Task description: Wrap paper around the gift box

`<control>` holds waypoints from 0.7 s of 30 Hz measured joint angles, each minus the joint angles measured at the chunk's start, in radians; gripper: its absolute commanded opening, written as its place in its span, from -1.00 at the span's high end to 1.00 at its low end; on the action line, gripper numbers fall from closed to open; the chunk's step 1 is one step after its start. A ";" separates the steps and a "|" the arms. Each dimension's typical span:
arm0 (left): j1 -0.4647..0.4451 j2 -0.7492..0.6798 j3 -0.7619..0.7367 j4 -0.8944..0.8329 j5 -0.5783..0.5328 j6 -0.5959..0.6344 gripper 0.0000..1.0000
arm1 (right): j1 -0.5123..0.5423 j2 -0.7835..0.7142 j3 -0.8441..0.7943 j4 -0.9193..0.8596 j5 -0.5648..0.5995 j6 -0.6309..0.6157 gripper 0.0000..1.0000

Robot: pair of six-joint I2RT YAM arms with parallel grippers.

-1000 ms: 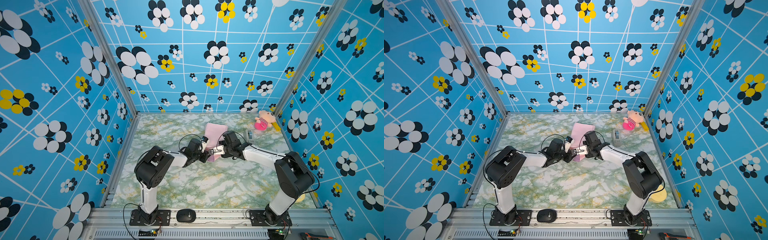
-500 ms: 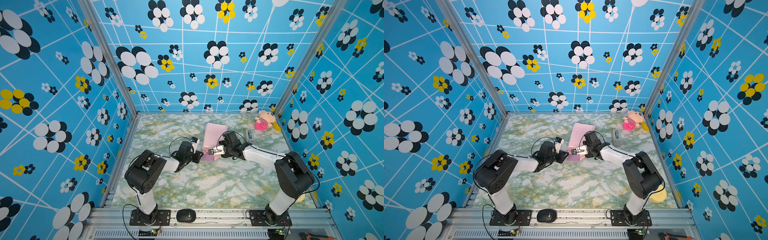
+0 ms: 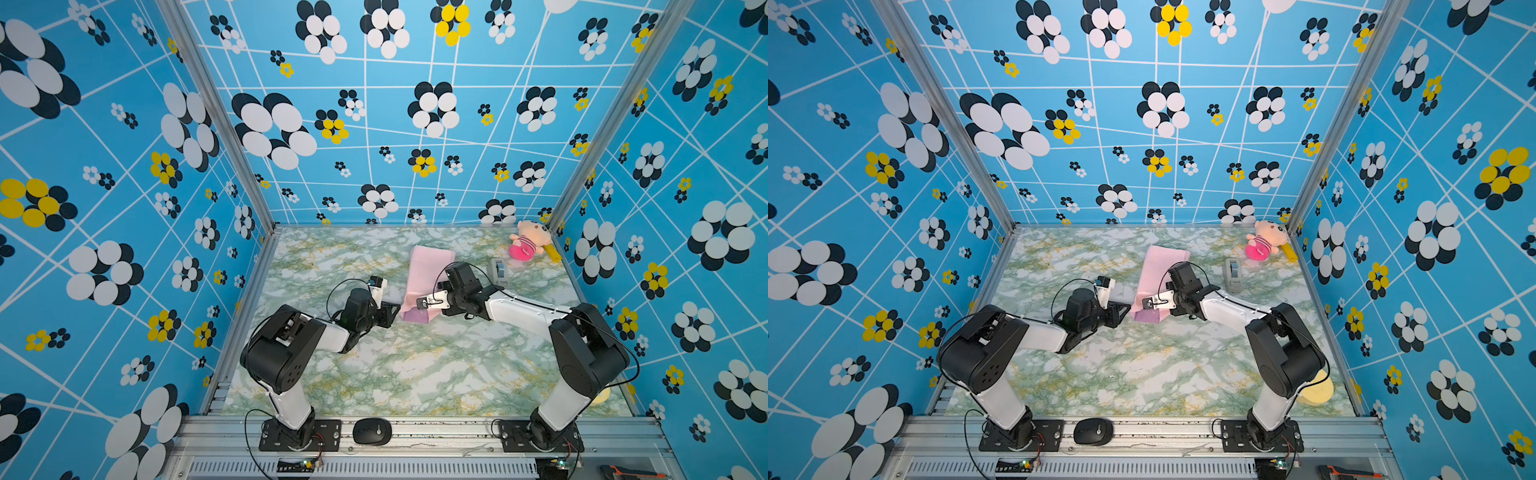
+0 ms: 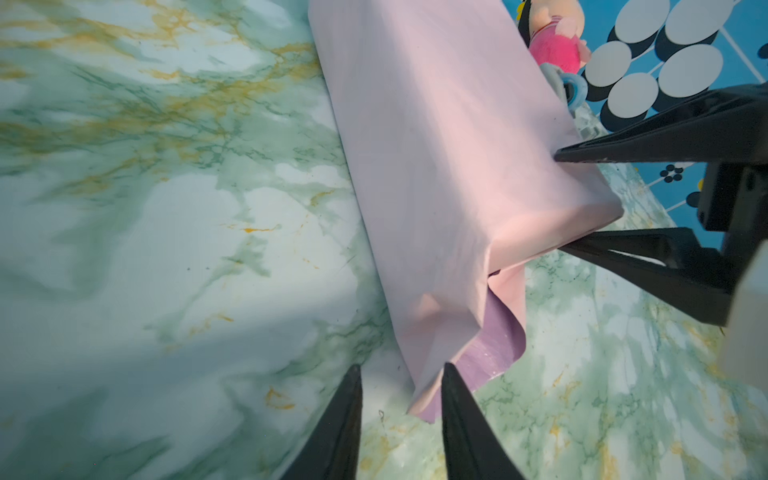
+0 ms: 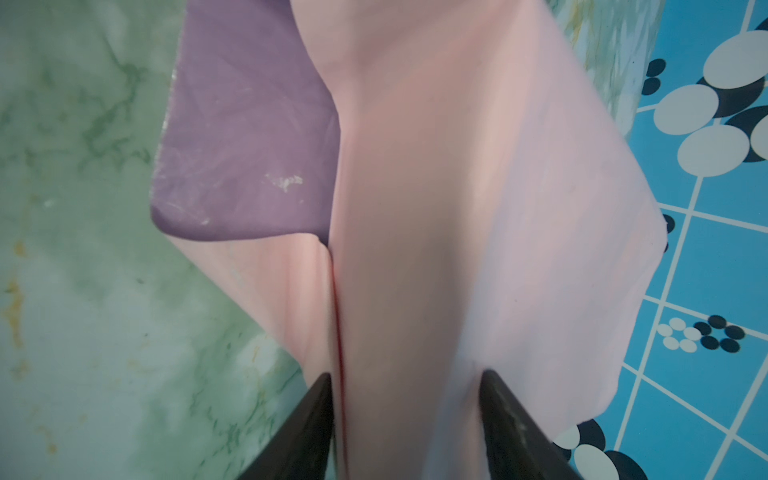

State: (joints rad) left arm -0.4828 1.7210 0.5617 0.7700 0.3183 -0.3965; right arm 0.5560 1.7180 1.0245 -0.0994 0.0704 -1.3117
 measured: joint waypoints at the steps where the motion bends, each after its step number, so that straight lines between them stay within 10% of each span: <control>1: 0.003 -0.012 -0.006 0.007 0.000 0.000 0.39 | 0.000 0.000 0.000 0.000 0.000 0.003 -0.13; 21: -0.052 0.133 0.198 -0.188 0.027 0.031 0.81 | 0.000 0.000 0.000 0.000 0.000 0.011 -0.11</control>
State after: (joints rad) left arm -0.5350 1.8538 0.7597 0.5816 0.3450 -0.3660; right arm 0.5560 1.7176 1.0245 -0.0990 0.0700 -1.3006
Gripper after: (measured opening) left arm 0.104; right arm 0.561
